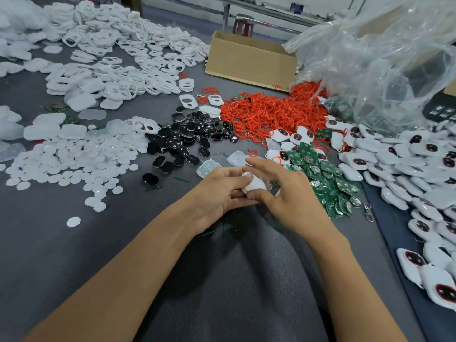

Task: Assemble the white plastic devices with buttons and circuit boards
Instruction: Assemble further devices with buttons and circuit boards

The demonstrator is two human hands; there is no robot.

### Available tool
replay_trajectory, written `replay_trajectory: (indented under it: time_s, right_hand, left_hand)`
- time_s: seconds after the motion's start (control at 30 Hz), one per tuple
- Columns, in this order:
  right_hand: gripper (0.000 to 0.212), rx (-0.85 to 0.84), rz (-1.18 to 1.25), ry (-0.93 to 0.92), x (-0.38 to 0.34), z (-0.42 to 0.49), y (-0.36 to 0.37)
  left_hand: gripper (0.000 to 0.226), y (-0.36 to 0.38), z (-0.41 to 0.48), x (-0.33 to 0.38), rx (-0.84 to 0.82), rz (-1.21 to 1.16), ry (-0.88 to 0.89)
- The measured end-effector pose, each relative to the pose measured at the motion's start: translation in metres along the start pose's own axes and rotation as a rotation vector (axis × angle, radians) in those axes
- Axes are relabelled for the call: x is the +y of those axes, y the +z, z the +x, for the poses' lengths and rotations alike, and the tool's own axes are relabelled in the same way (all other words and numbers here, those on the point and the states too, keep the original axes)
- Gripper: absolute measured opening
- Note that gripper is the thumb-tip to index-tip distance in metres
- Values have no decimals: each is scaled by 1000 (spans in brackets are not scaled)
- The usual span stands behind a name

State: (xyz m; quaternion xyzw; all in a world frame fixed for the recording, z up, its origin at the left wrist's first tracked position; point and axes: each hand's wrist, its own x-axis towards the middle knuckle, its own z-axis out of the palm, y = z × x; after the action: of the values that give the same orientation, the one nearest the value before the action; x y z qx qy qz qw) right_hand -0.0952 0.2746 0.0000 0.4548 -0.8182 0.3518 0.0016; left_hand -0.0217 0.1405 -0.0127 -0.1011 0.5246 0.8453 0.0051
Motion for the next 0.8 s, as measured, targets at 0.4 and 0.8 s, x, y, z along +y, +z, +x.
replay_trajectory:
  time_s: [0.4,0.8]
  right_hand:
    - [24,77,296,386,6,1,-9]
    - [24,-100,765,484,-3,2,-9]
  left_hand:
    - [17,4,-2,1,106,-154,41]
    - [13,7,-5,-1,96,126,-4]
